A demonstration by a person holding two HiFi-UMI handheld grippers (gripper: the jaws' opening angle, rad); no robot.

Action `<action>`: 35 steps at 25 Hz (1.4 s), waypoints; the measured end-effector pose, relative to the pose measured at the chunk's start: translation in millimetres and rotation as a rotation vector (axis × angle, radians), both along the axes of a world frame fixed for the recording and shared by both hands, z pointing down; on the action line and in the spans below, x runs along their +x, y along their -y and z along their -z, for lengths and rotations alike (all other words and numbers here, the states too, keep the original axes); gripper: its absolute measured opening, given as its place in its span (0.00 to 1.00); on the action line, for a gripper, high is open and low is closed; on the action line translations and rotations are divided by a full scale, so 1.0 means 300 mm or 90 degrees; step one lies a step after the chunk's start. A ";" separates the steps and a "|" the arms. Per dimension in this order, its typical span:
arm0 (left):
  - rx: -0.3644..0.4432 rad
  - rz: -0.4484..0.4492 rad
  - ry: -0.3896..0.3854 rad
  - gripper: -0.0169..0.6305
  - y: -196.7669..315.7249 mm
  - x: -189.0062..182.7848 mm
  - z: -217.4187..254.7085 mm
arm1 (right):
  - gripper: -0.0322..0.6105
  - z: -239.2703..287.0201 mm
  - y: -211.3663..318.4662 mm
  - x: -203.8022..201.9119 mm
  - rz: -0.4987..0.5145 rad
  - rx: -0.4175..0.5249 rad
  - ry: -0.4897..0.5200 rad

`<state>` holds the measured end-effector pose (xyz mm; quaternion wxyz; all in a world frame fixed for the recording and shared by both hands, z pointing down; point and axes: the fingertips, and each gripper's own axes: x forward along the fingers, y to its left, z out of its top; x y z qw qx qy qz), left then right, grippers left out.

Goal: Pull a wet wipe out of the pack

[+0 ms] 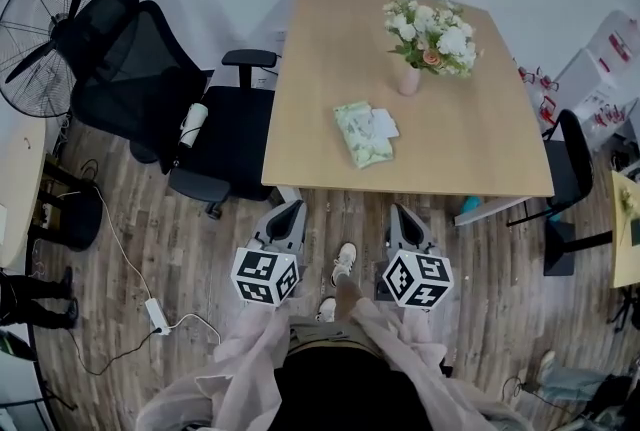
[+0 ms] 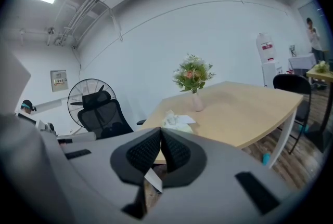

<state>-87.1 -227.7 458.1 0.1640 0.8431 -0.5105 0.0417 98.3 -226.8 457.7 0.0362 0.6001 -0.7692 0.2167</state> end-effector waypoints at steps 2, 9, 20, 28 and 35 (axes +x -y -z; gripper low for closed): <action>-0.002 0.004 0.001 0.04 0.035 -0.002 -0.002 | 0.07 0.005 0.039 0.002 0.002 0.000 -0.001; -0.014 0.018 0.000 0.04 0.154 -0.005 -0.024 | 0.07 -0.030 0.161 0.003 0.013 -0.022 -0.006; -0.025 0.032 0.005 0.04 0.339 0.032 -0.045 | 0.07 -0.063 0.354 0.028 0.037 -0.040 -0.006; -0.028 0.042 0.015 0.04 0.466 0.058 -0.051 | 0.07 -0.071 0.495 0.053 0.051 -0.043 -0.005; -0.037 0.056 0.018 0.04 0.541 0.055 -0.072 | 0.07 -0.099 0.581 0.039 0.076 -0.053 -0.008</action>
